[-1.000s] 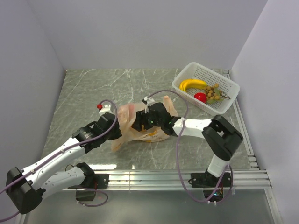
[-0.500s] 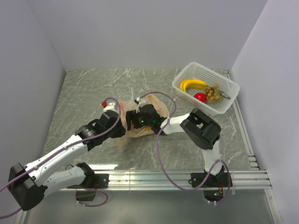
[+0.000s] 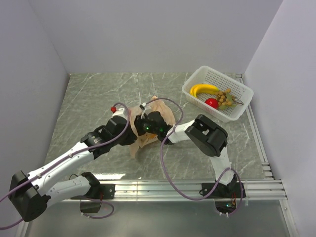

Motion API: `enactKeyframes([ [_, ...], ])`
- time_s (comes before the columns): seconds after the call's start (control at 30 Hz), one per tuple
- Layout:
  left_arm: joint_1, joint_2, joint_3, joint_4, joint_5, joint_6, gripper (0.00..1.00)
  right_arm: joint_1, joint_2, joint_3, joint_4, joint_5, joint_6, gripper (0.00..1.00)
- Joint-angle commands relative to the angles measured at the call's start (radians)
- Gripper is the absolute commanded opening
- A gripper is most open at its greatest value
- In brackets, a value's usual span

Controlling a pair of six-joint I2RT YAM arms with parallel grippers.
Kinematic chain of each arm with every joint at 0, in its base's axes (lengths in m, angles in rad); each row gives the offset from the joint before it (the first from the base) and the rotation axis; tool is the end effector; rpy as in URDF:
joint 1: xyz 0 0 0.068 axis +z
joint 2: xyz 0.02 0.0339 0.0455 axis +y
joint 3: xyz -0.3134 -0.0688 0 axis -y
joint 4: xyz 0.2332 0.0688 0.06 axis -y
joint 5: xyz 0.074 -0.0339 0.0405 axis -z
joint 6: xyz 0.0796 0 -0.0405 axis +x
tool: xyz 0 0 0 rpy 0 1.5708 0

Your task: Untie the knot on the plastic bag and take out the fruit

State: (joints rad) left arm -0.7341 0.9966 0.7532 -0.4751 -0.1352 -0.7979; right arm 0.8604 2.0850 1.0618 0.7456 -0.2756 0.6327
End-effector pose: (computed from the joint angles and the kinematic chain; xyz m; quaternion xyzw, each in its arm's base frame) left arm 0.1599 -0.1298 0.2780 -0.0569 0.9071 -0.2416 0.3399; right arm 0.3042 0.3868 0.1772 -0.1720 0.7761 0.4857 0.3636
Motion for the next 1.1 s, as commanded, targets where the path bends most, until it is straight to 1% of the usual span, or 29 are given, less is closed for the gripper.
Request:
enactKeyframes([
  [0.0,-0.007,-0.055,0.024,-0.039,-0.058,-0.003,0.01,-0.012,-0.043,-0.011,0.064,0.027,-0.013,0.13],
  [0.03,-0.007,-0.061,0.028,-0.058,-0.117,-0.006,0.01,-0.017,-0.083,-0.046,0.054,0.032,-0.021,0.11],
  [0.07,-0.002,-0.070,0.028,-0.089,-0.141,-0.011,0.01,-0.020,-0.104,-0.063,0.043,0.044,-0.048,0.06],
  [0.13,0.009,-0.079,0.031,-0.120,-0.202,-0.023,0.01,-0.024,-0.173,-0.110,-0.009,0.065,-0.079,0.00],
  [0.2,0.032,-0.088,0.038,-0.149,-0.225,-0.026,0.00,-0.032,-0.221,-0.144,-0.044,0.098,-0.125,0.00],
  [0.33,0.056,-0.113,0.049,-0.157,-0.250,-0.001,0.01,-0.032,-0.330,-0.218,-0.149,0.107,-0.201,0.00],
  [0.37,0.058,-0.116,0.058,-0.158,-0.257,0.000,0.01,-0.032,-0.345,-0.227,-0.166,0.098,-0.208,0.05],
  [0.4,0.061,-0.113,0.058,-0.168,-0.262,-0.004,0.00,-0.034,-0.362,-0.238,-0.182,0.098,-0.211,0.12],
  [0.43,0.059,-0.112,0.060,-0.174,-0.268,-0.007,0.01,-0.032,-0.394,-0.262,-0.199,0.099,-0.215,0.22],
  [0.47,0.061,-0.108,0.051,-0.181,-0.271,-0.015,0.01,-0.031,-0.410,-0.272,-0.213,0.102,-0.223,0.37],
  [0.57,0.064,-0.116,0.009,-0.200,-0.281,-0.064,0.00,-0.021,-0.445,-0.293,-0.262,0.115,-0.248,0.54],
  [0.6,0.065,-0.131,-0.001,-0.174,-0.252,-0.081,0.05,-0.018,-0.445,-0.295,-0.285,0.112,-0.246,0.60],
  [0.63,0.064,-0.131,-0.012,-0.146,-0.222,-0.087,0.12,-0.018,-0.444,-0.296,-0.291,0.115,-0.246,0.60],
  [0.67,0.065,-0.153,-0.029,-0.116,-0.190,-0.090,0.24,-0.017,-0.441,-0.298,-0.293,0.116,-0.243,0.67],
  [0.7,0.065,-0.164,-0.037,-0.079,-0.109,-0.093,0.58,-0.017,-0.433,-0.299,-0.292,0.116,-0.238,0.69],
  [0.73,0.065,-0.176,-0.049,-0.032,-0.075,-0.098,0.73,-0.015,-0.430,-0.299,-0.284,0.113,-0.234,0.70],
  [0.77,0.064,-0.194,-0.073,0.045,-0.048,-0.107,0.84,-0.014,-0.425,-0.296,-0.281,0.110,-0.217,0.75],
  [0.8,0.062,-0.202,-0.089,0.090,-0.020,-0.122,0.97,-0.011,-0.418,-0.293,-0.278,0.108,-0.205,0.76],
  [0.83,0.062,-0.207,-0.101,0.124,0.008,-0.126,0.99,-0.009,-0.413,-0.290,-0.264,0.110,-0.182,0.77],
  [0.87,0.061,-0.201,-0.121,0.166,0.003,-0.126,0.99,-0.008,-0.408,-0.289,-0.259,0.113,-0.168,0.77],
  [0.9,0.061,-0.191,-0.127,0.173,-0.012,-0.126,0.99,-0.004,-0.402,-0.286,-0.249,0.111,-0.159,0.77],
  [0.93,0.061,-0.162,-0.129,0.168,-0.059,-0.127,0.99,-0.004,-0.399,-0.284,-0.250,0.113,-0.147,0.77],
  [1.07,0.061,-0.070,-0.126,0.138,-0.177,-0.176,0.99,0.014,-0.398,-0.286,-0.249,0.121,-0.134,0.77],
])
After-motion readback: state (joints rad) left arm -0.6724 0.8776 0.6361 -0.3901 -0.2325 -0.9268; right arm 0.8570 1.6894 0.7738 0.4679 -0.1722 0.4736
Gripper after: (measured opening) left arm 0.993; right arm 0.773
